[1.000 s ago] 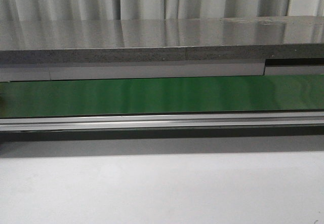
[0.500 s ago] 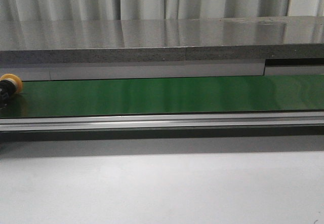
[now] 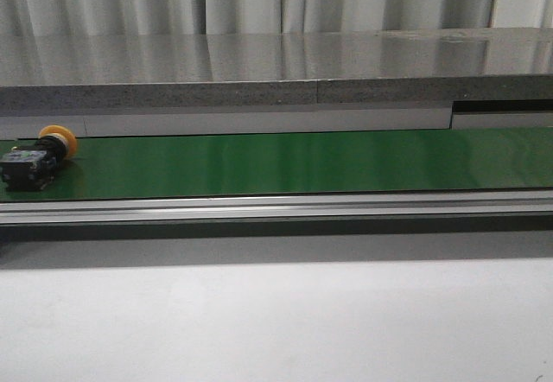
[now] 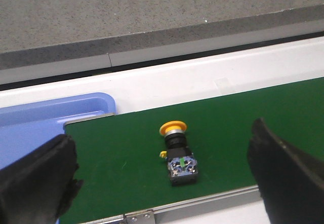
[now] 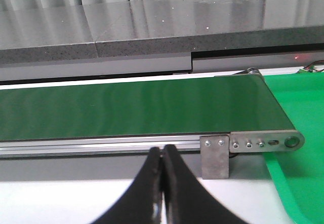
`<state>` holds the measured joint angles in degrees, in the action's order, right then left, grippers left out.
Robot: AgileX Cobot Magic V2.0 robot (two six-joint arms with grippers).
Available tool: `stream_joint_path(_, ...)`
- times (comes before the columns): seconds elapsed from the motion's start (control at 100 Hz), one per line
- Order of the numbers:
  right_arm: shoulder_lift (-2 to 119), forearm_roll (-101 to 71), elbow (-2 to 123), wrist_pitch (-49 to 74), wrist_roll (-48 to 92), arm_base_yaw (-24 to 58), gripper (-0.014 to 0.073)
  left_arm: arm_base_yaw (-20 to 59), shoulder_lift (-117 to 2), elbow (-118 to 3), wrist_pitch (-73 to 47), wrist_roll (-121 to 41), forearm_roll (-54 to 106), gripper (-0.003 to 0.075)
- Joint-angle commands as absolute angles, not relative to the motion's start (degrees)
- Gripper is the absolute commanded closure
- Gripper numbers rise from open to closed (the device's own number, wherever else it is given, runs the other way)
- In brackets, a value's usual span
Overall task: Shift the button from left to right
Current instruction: 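Open the left gripper and raise it away from the button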
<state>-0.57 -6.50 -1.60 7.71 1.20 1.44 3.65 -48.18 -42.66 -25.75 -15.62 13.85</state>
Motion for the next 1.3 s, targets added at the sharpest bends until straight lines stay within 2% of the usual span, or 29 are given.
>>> stream_joint_path(0.0,-1.7,-6.3,-0.6,2.8,1.2,1.6,0.0661,4.2,-42.3,-38.6,-16.9,-15.7,14.5,0.006)
stream_joint_path(0.15,-1.7,-6.3,-0.6,2.8,1.2,1.6,0.0661,4.2,-32.0,-28.6,-12.1,-15.7,16.2,0.006)
stream_joint_path(0.39,-1.7,-6.3,-0.6,2.8,1.2,1.6,0.0661,4.2,-21.2,-20.0,-10.0,-15.7,18.0,0.006)
stream_joint_path(0.55,-1.7,-6.3,-0.6,2.8,1.2,1.6,0.0661,4.2,-19.8,-17.9,-6.2,-15.7,18.0,0.006)
stream_joint_path(0.86,-1.7,-6.3,-0.6,2.8,1.2,1.6,0.0661,4.2,-19.8,-17.9,-6.1,-15.7,18.0,0.0072)
stream_joint_path(0.93,-1.7,-6.3,-0.6,2.8,1.2,1.6,0.0661,4.2,-19.8,-17.9,-5.7,-15.7,18.0,0.0115)
stream_joint_path(1.02,-1.7,-6.3,-0.6,2.8,1.2,1.6,0.0661,4.2,-19.8,-17.9,-4.9,-15.7,18.0,0.022)
stream_joint_path(1.29,-1.7,-6.3,-0.6,2.6,1.2,1.6,0.0661,4.2,-19.8,-17.9,-4.9,-15.7,18.0,0.0689)
